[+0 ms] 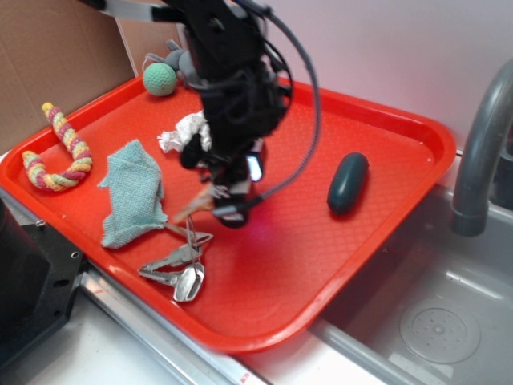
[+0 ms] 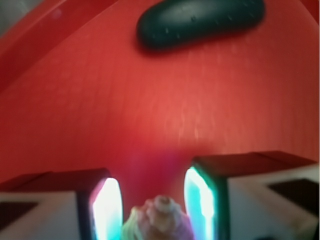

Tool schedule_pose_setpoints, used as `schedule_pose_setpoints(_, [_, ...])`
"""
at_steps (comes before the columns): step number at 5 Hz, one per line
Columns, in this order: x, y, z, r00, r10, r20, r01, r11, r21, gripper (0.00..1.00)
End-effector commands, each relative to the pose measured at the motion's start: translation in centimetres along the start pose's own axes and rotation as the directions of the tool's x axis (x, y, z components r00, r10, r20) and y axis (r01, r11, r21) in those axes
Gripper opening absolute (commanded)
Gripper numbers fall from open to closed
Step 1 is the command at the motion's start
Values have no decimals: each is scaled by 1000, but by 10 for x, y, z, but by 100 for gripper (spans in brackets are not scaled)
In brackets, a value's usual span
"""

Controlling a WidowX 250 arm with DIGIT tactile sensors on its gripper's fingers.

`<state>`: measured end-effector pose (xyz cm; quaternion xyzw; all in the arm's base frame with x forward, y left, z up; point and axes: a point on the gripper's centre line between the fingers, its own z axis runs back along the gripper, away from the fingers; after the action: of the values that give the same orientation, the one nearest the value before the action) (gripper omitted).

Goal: Grab the shell.

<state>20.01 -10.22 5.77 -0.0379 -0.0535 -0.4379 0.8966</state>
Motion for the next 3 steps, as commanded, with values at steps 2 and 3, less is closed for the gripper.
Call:
schedule_pose_setpoints(2, [-74,24,125,820,570,-59,-561,819,123,0])
schedule_pose_setpoints(3, [-92,44,151,659,752,0,-739,648,184,0])
